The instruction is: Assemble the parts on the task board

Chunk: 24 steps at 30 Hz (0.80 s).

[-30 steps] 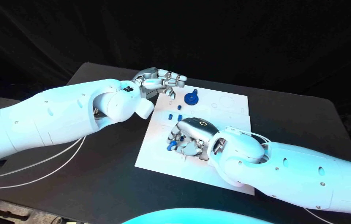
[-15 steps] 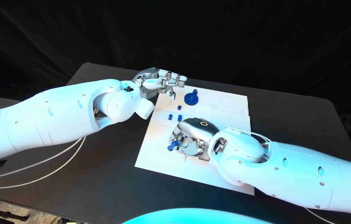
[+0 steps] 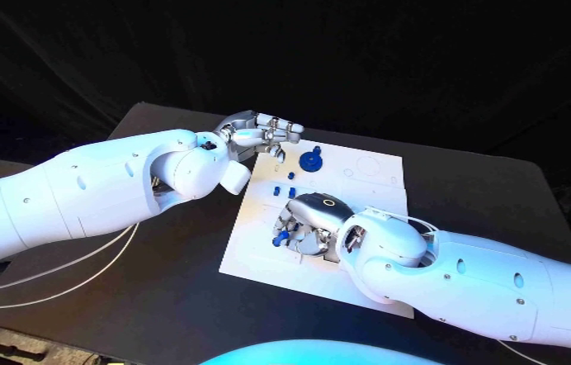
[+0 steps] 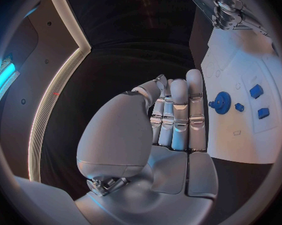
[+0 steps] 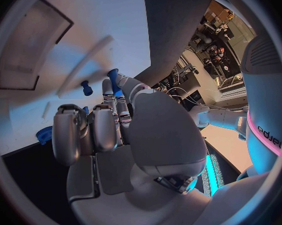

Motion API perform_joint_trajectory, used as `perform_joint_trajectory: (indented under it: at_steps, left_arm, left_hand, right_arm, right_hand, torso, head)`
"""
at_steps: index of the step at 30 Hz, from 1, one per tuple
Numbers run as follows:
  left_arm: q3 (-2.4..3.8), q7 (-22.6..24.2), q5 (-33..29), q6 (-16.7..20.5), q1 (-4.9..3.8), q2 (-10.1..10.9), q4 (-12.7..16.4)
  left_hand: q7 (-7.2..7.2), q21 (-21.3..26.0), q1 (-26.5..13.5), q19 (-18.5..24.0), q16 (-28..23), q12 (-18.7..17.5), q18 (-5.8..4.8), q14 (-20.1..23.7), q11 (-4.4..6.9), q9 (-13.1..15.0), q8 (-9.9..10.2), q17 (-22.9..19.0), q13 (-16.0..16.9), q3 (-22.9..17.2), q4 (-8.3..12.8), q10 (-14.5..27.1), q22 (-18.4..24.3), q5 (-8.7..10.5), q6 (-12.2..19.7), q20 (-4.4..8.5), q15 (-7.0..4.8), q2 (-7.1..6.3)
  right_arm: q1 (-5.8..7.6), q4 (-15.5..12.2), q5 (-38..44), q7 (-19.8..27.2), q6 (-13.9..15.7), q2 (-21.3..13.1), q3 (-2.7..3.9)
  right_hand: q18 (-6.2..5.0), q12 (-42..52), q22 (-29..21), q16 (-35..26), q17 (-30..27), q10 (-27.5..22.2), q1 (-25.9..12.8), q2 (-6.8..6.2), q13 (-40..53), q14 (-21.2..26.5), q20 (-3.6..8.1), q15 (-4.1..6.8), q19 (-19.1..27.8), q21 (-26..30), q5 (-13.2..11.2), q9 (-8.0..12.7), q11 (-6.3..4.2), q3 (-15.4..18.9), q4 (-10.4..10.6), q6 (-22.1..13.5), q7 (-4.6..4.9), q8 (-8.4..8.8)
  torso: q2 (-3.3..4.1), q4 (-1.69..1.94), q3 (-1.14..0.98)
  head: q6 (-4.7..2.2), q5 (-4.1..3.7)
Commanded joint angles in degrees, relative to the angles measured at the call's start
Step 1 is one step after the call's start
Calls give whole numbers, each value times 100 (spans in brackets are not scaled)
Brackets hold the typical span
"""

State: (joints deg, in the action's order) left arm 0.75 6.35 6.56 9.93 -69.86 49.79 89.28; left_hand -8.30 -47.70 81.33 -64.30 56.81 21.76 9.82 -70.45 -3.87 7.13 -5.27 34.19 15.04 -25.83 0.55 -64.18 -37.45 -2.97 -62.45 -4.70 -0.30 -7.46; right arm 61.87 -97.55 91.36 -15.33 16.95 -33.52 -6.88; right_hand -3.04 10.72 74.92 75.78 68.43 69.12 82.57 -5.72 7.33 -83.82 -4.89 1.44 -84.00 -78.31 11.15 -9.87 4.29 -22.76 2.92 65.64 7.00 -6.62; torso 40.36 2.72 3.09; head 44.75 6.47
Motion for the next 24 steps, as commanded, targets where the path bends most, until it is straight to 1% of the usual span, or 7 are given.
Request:
perform_joint_trajectory:
  at_steps: [1, 7, 10, 14, 17, 21, 24]
  left_arm:
    - [3, 31, -31, -54, -2, -10, 18]
    - [3, 26, -31, -57, -2, -10, 19]
    - [3, 20, -31, -65, -2, -9, 19]
    - [3, 15, -16, -75, -2, -6, 21]
    - [3, 13, 2, -77, -2, -4, 20]
    - [3, 9, 12, -86, -2, -1, 20]
    - [3, 7, 15, -89, -2, 1, 19]
  left_hand:
    - [-3, 19, -9, -53, -19, 35, 75, 36, -3, -9, 15, -6, 7, 9, 22, 42, 5, 4, 15, -2, -6, 47]
    - [-5, 23, -17, -54, -18, 40, 75, 38, -5, -10, 16, -7, 8, 13, 18, 46, 7, 4, 17, -3, -4, 51]
    - [-5, 23, -17, -54, -18, 40, 75, 38, -5, -10, 16, -7, 8, 13, 18, 46, 7, 4, 17, -3, -4, 51]
    - [-5, 23, -17, -54, -18, 40, 75, 38, -5, -10, 16, -7, 8, 13, 18, 46, 7, 4, 17, -3, -4, 51]
    - [-5, 26, -24, -54, -21, 44, 74, 41, -6, -11, 14, -14, 9, 15, 14, 50, 9, 4, 16, -4, -2, 57]
    - [-5, 27, -25, -54, -22, 44, 74, 41, -6, -11, 14, -15, 9, 15, 13, 50, 10, 4, 16, -4, -2, 58]
    - [-5, 27, -25, -54, -22, 44, 74, 41, -6, -11, 14, -15, 9, 15, 13, 50, 10, 4, 16, -4, -2, 58]
  right_arm:
    - [-25, 32, 81, -94, -305, 43, -18]
    - [-48, 80, 4, -59, -283, 100, -24]
    - [-54, 93, -27, -47, -163, 105, -25]
    - [-58, 106, -50, -34, -17, 92, -26]
    - [-60, 110, -82, -15, 99, 80, -26]
    - [-62, 96, -107, -15, 300, 49, -26]
    - [-67, 60, -132, -16, 450, 10, -26]
  right_hand:
    - [48, -59, 1110, -21, -25, 59, -103, -36, -1, -214, 17, -26, -102, 69, 25, -4, -94, 5, 17, -67, 36, 7]
    - [29, -220, 1082, -32, -49, -176, -387, -197, -24, -205, -47, -118, -55, 186, 89, 52, 18, 128, 122, -371, 155, 185]
    - [16, -216, 1065, -36, -60, -250, -513, -281, -14, -200, -72, -136, -29, 250, 3, 76, 34, 247, 172, -499, 145, 251]
    - [-5, -204, 1040, -51, -87, -381, -587, -332, 2, -189, -95, -150, 9, 346, -35, 104, 52, 373, 199, -670, 145, 300]
    - [-13, -185, 1029, -58, -100, -409, -595, -330, 13, -185, -98, -147, 24, 384, -44, 110, 45, 408, 203, -713, 126, 297]
    - [-26, -69, 1016, -64, -116, -503, -621, -340, 79, -180, -82, -106, 43, 451, -101, 174, 4, 590, 218, -1076, 78, 296]
    - [-28, 39, 1017, -38, -86, -542, -672, -384, 141, -188, -64, -95, 43, 464, 59, 202, -22, 798, 243, -1285, -9, 291]
  torso:
    - [0, 8, -1]
    - [-5, 3, 3]
    - [-7, 1, 4]
    - [-7, 2, 3]
    - [-4, 1, 2]
    - [-3, 2, -1]
    - [-1, 3, -2]
  head:
    - [10, 5]
    - [21, 15]
    - [18, 13]
    - [12, 10]
    - [12, 10]
    - [10, 8]
    - [8, 0]
